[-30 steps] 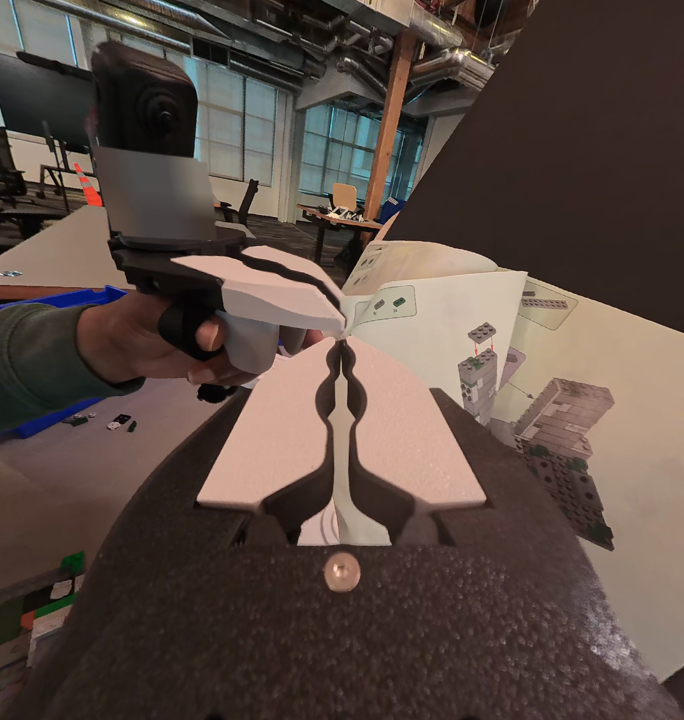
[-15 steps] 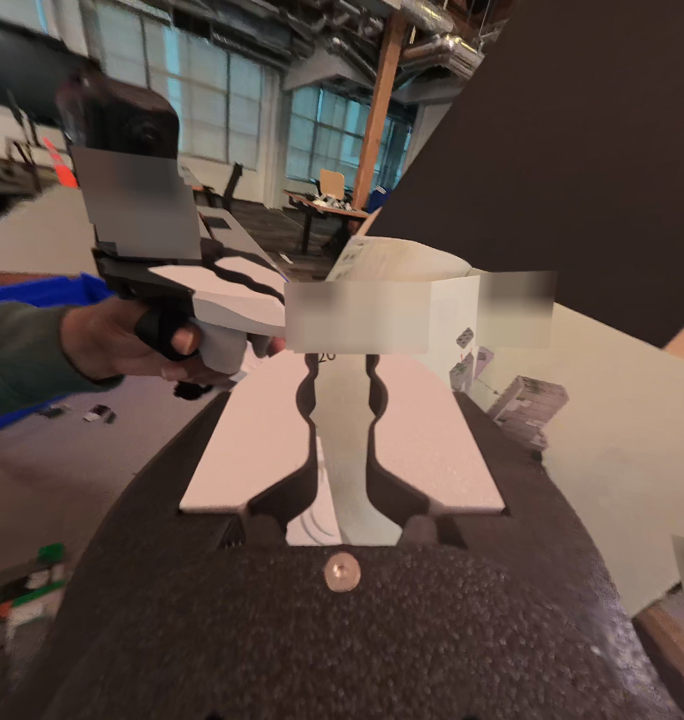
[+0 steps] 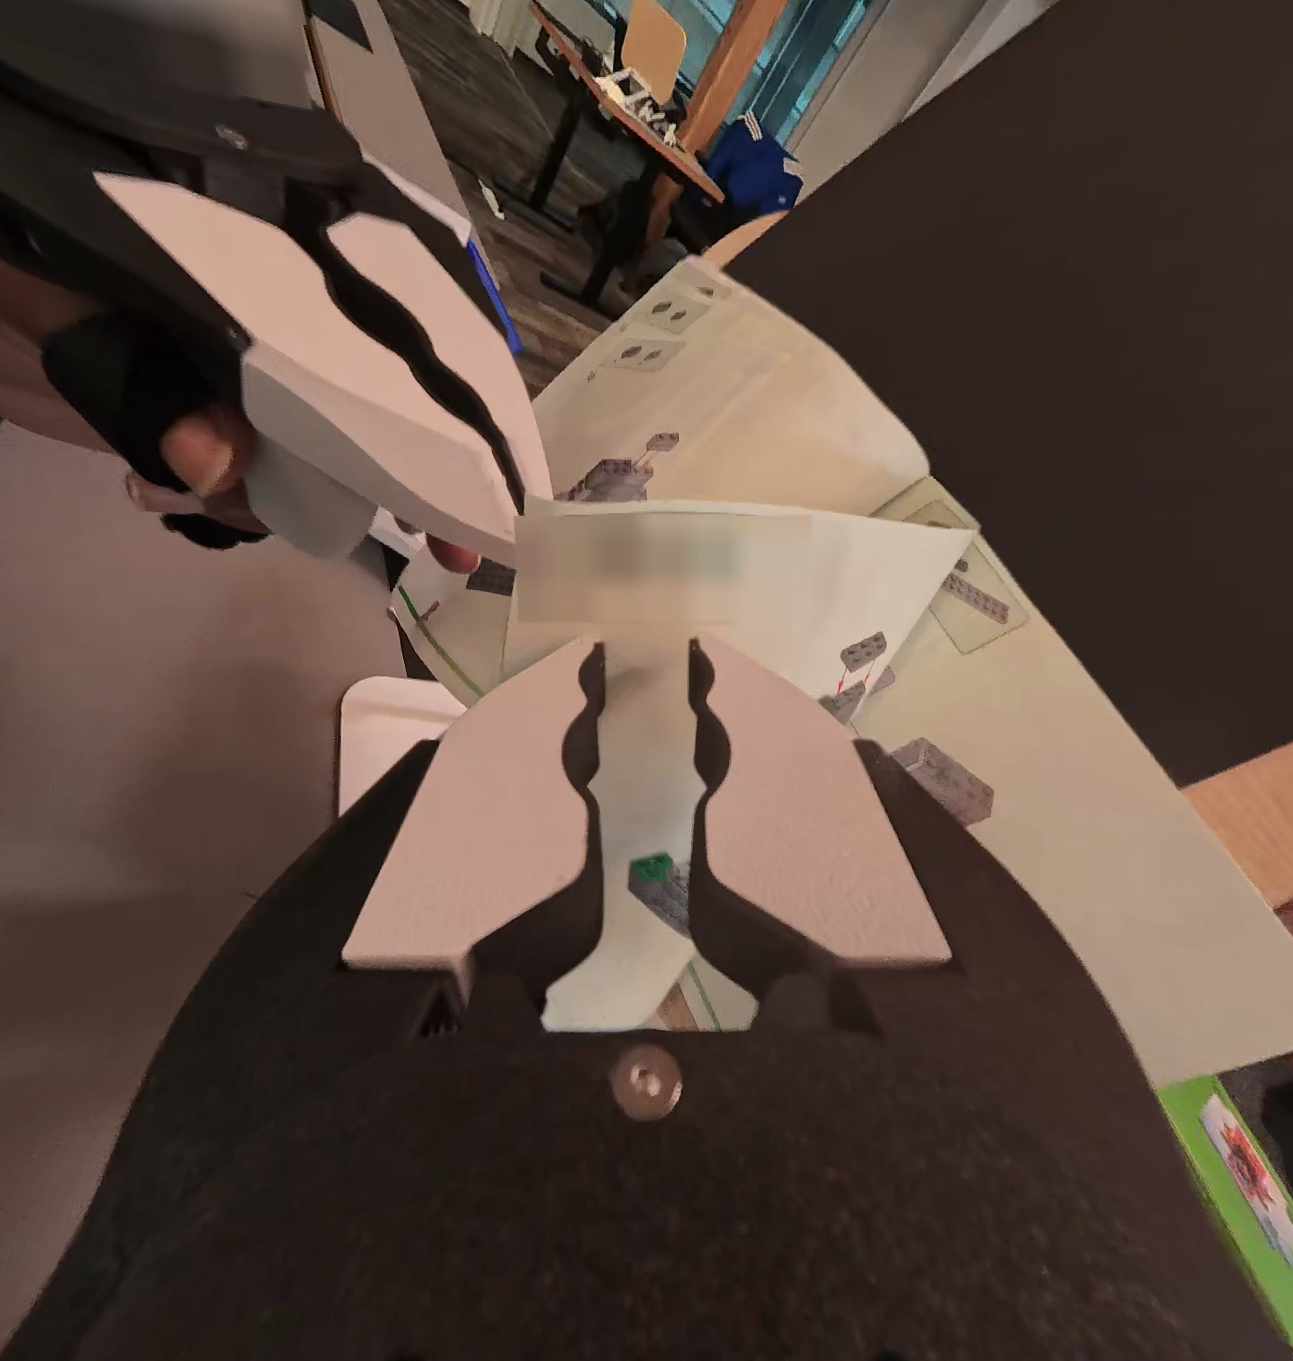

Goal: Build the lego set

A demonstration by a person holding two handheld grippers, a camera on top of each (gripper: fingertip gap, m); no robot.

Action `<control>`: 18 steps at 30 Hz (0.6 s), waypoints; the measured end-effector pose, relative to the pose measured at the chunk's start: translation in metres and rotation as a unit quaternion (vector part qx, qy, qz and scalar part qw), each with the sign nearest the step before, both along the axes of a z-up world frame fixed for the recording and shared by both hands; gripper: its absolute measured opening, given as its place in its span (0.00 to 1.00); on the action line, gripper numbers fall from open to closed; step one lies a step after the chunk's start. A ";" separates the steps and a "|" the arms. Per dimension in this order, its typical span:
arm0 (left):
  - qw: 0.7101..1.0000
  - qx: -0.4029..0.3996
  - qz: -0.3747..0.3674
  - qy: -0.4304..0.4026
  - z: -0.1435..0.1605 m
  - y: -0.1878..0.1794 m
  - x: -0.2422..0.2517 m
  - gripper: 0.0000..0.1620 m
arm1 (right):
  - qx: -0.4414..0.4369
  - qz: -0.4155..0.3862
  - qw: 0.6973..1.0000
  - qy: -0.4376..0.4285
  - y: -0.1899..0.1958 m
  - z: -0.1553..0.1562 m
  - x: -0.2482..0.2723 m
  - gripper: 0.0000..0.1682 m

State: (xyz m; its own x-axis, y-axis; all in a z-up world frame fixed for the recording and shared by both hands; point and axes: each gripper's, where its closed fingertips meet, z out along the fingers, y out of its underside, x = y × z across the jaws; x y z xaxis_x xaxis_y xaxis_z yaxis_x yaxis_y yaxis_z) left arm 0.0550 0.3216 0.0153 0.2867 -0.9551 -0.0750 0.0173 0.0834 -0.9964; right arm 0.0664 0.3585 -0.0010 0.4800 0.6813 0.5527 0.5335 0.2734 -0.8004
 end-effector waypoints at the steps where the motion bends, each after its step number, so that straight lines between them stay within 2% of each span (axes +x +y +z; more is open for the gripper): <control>1: 1.000 0.001 0.002 0.002 -0.001 0.001 -0.001 0.00 | 0.000 0.003 1.000 0.009 -0.001 0.003 -0.001 0.14; 4: 1.000 0.004 0.006 0.009 -0.006 0.003 -0.002 0.00 | -0.027 0.017 0.998 0.061 -0.005 0.018 -0.004 0.15; 7: 1.000 0.010 0.013 0.015 -0.010 0.004 0.001 0.00 | -0.075 0.027 0.992 0.098 -0.007 0.028 -0.004 0.20; 10: 0.998 0.037 0.037 0.037 -0.015 0.006 0.006 0.00 | -0.102 -0.016 0.992 0.077 0.003 0.020 0.005 0.26; 18: 0.986 0.074 0.101 0.110 -0.037 0.020 0.031 0.00 | -0.142 -0.052 0.981 0.122 0.012 0.002 0.023 0.23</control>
State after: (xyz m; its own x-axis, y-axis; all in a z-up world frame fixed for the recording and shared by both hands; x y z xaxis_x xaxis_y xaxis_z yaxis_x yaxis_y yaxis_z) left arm 0.0863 0.3412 -0.0215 0.4302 -0.8544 -0.2914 -0.2305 0.2082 -0.9506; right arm 0.0893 0.3710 0.0009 0.6499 0.7308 0.2086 0.3306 -0.0247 -0.9435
